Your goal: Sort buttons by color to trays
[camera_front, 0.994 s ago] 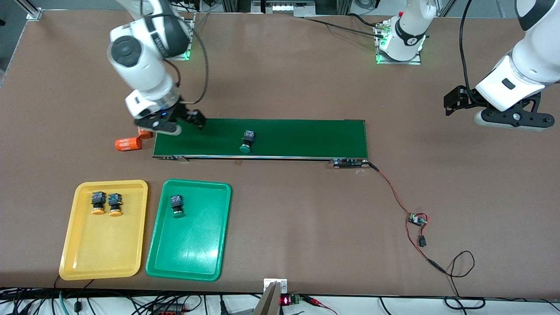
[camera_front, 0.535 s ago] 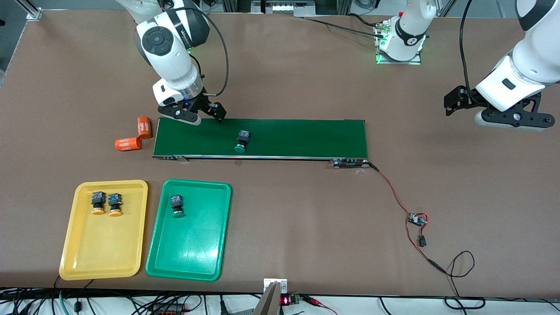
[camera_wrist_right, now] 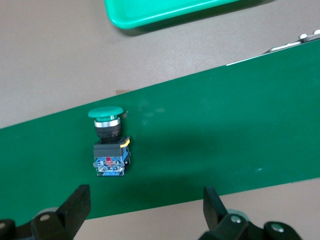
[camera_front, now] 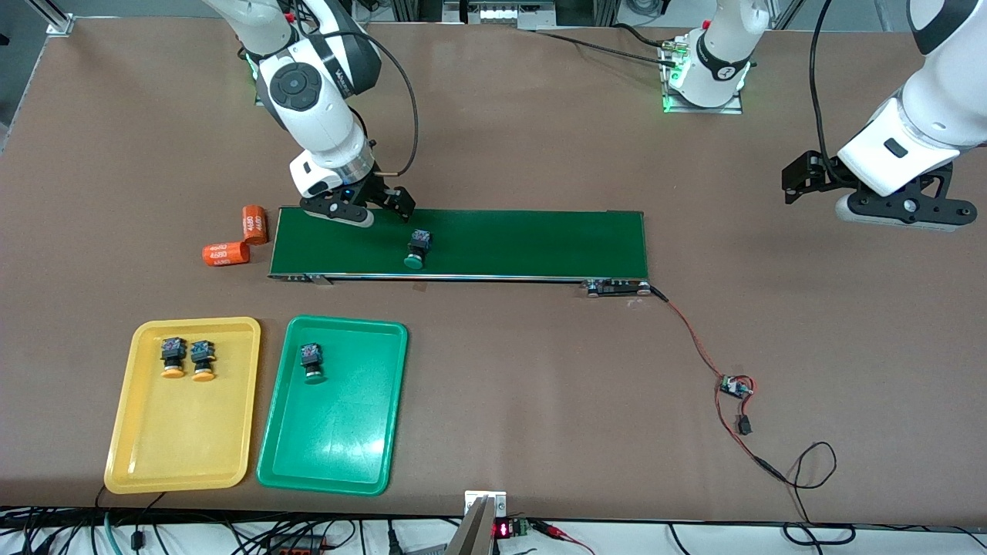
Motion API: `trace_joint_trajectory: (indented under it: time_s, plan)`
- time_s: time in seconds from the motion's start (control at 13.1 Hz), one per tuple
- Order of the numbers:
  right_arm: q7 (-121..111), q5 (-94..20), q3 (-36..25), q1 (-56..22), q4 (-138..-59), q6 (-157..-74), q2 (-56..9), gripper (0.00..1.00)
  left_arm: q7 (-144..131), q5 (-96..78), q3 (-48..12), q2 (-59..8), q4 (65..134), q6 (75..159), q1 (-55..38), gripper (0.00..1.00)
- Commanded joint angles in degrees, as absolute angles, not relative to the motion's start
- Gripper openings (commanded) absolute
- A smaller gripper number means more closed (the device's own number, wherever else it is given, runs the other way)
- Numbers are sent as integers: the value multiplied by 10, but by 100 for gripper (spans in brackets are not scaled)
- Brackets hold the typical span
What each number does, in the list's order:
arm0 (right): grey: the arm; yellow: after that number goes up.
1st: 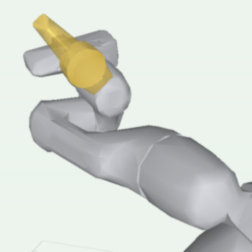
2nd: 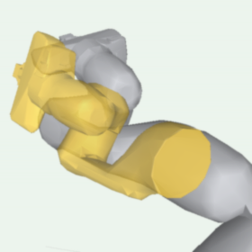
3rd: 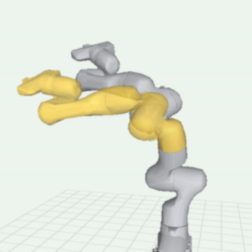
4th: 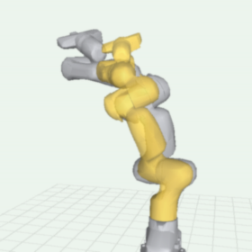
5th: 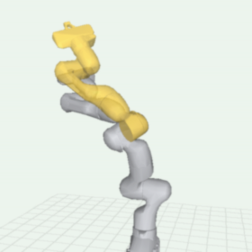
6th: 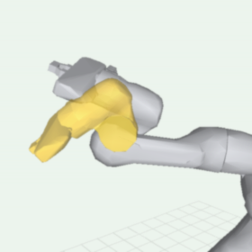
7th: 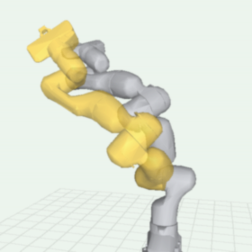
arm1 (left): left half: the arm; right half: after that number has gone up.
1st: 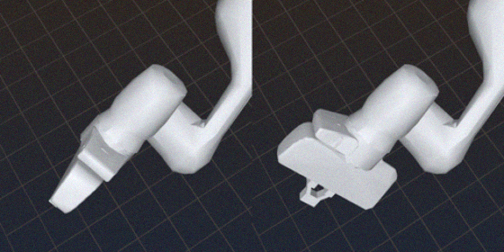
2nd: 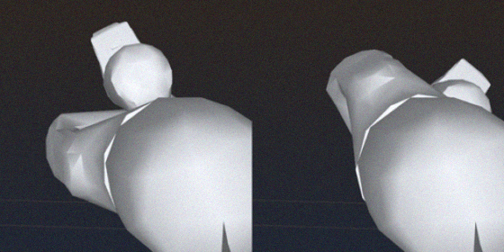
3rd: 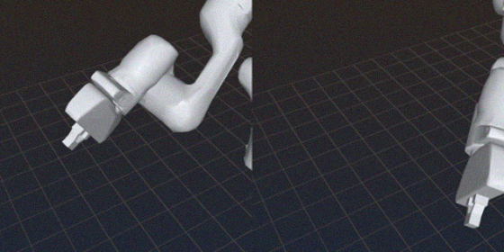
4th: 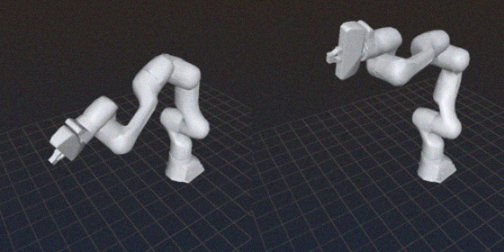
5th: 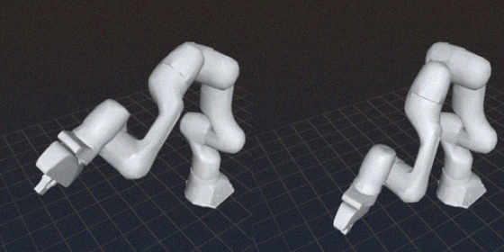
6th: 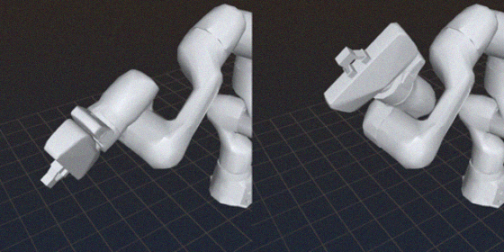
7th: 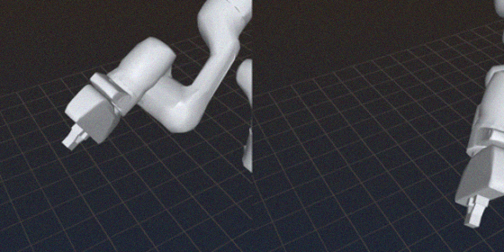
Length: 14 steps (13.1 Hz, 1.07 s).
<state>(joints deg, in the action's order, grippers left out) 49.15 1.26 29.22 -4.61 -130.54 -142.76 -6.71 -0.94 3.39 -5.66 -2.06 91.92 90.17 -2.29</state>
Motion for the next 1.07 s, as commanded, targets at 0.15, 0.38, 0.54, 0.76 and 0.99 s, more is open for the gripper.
trace_joint_trajectory:
  time_s: [0.15, 0.38, 0.54, 0.76, 0.99]
  plan:
    - [540, 94, 292, -51, -1307, -1440, -99, 100, -4, 47, -58, -27, 904, 890, -20, 100]
    - [544, 99, 291, -50, -1307, -1438, -104, 100, -4, 47, -58, -28, 904, 890, -20, 100]
    - [545, 100, 291, -47, -1305, -1439, -105, 100, -4, 46, -58, -28, 904, 890, -20, 100]
    - [545, 102, 288, -43, -1303, -1440, -112, 100, -4, 45, -58, -28, 904, 889, -20, 100]
    - [546, 125, 275, -41, -1300, -1454, -129, 100, -4, 45, -57, -28, 904, 889, -18, 100]
